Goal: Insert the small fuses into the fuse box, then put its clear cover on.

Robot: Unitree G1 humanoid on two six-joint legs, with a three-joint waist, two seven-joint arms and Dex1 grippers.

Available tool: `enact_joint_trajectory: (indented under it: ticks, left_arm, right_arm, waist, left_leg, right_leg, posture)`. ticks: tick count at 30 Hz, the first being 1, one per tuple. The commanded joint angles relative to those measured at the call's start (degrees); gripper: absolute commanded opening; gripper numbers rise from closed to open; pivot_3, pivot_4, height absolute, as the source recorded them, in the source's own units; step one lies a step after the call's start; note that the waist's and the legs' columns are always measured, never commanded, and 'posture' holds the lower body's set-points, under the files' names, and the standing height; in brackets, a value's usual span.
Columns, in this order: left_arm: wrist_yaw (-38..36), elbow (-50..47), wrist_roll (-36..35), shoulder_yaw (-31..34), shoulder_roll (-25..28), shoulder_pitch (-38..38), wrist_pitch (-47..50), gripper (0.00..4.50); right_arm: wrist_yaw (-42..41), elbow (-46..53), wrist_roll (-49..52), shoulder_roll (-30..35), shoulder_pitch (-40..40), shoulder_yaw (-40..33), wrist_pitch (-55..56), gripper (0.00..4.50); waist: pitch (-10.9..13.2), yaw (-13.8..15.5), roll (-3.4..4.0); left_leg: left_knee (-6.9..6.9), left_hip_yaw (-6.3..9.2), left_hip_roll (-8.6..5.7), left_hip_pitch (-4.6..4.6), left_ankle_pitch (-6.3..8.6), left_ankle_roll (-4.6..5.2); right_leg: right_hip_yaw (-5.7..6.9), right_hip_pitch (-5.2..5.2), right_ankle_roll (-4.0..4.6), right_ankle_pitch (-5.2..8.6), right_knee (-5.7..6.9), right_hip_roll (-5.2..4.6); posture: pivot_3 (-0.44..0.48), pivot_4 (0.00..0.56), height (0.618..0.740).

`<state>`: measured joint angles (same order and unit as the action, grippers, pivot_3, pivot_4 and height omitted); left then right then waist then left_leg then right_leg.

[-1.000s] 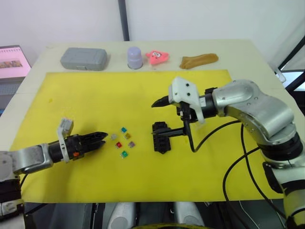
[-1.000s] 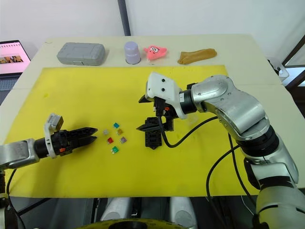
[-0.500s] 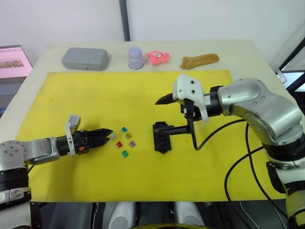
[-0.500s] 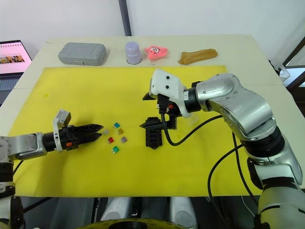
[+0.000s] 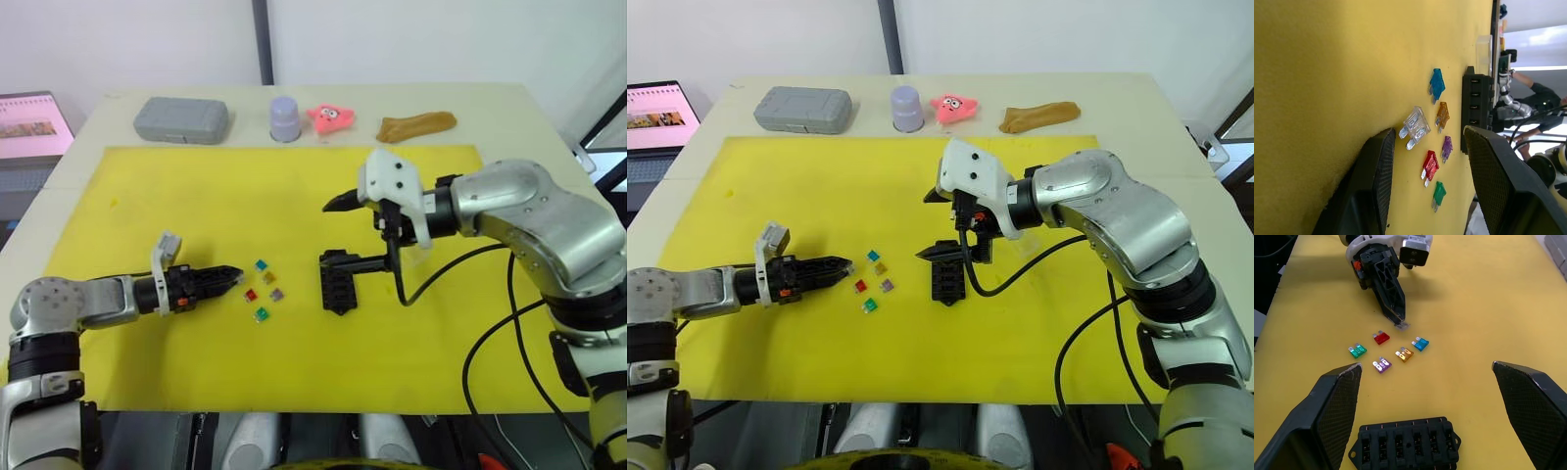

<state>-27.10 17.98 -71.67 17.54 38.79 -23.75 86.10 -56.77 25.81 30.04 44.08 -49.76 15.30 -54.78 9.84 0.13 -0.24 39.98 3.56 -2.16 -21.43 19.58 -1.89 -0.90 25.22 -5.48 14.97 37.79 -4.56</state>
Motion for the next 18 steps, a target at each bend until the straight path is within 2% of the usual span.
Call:
enact_joint_trajectory:
  ticks: [1,16,18]
  left_arm:
    - [-1.3,1.6,3.8,-1.6,-1.4,-1.2,-0.2,2.4]
    - [-7.3,2.4,11.7,-2.1,-4.6,-4.7,-0.9,2.4]
    - [-7.8,2.0,13.0,-2.5,-4.7,-4.5,-1.1,1.81]
  right_arm:
    - [0.8,2.2,0.1,0.2,-1.1,-1.7,-0.2,4.5]
    - [1.6,2.3,0.3,0.3,-1.0,-1.8,-0.2,4.5]
    - [1.6,2.3,0.2,0.3,-1.0,-1.8,-0.2,4.5]
  waist:
    - [0.0,0.5,0.0]
    - [0.0,0.8,0.0]
    - [0.0,0.8,0.0]
  left_leg:
    - [0.0,0.0,0.0,0.0,0.0,0.0]
    - [0.01,0.23,-0.17,0.0,-0.09,0.12]
    - [0.01,0.26,-0.17,0.0,-0.09,0.12]
  right_leg:
    - [0.01,0.0,0.0,0.0,0.0,0.0]
    - [0.16,-0.22,0.0,0.0,-0.08,-0.09]
    - [0.18,-0.26,0.0,0.0,-0.13,-0.09]
  posture:
    - [0.0,0.15,0.74]
    - [0.0,0.15,0.74]
    - [0.0,0.15,0.74]
